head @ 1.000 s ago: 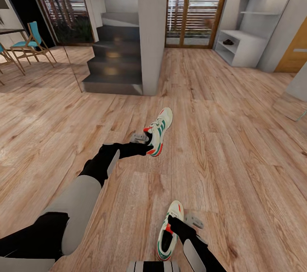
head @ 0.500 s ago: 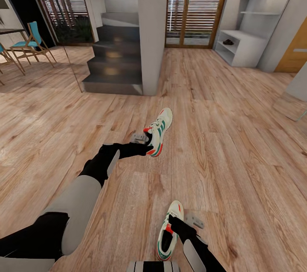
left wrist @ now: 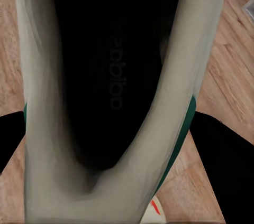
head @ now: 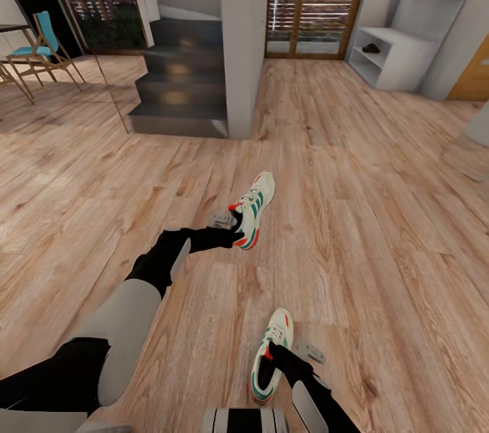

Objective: Pick up the two gym shoes and the two sandals from the corridor floor and place them onto the hallstand (shoe rack) in the corridor, making sure they are on the rack and not on the floor. Arrange them so the two gym shoes are next to each other and the two sandals are next to each other.

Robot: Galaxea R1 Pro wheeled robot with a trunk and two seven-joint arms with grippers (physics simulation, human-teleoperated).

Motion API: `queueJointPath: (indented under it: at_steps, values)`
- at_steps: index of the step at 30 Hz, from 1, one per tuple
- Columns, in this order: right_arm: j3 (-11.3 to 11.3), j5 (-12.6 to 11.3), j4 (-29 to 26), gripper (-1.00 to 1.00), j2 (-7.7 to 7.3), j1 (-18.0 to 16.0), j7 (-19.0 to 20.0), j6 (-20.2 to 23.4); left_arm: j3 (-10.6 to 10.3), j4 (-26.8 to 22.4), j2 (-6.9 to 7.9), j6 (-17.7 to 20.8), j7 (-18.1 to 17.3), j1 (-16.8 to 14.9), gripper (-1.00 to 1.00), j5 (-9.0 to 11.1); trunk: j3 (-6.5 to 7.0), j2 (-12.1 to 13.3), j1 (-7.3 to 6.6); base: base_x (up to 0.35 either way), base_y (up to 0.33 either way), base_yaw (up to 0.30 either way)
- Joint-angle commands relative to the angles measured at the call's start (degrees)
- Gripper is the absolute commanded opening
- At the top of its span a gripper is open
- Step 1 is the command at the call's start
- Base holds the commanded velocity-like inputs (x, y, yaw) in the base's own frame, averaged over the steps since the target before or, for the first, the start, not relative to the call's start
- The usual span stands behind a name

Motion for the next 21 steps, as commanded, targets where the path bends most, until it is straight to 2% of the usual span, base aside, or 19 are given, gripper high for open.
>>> queueJointPath:
  at_steps: [1,6,11,21]
  values:
    - [0.10,-0.24,-0.15,1.00,0.00,0.00,-0.40,0.24,0.17,-0.11,-0.04,0.22,-0.39,-0.03,-1.00,-0.39,-0.35,-0.04,0.01,0.000,0.000,0.085]
    - [0.10,-0.26,-0.18,1.00,0.00,0.00,-0.40,0.21,0.17,-0.11,-0.04,0.21,-0.46,-0.02,-1.00,-0.39,-1.82,-0.10,0.14,0.000,0.000,0.087]
    - [0.10,-0.26,-0.25,1.00,0.00,0.00,-0.40,0.22,0.17,-0.11,-0.04,0.22,-0.59,0.01,-1.00,-0.39,-1.98,-0.10,0.14,0.000,0.000,0.032]
    - [0.04,-0.26,-0.38,1.00,0.00,0.00,-0.39,0.21,0.17,-0.06,-0.04,0.18,-0.62,0.05,-1.00,-0.39,-2.45,-0.10,0.14,0.000,0.000,0.124]
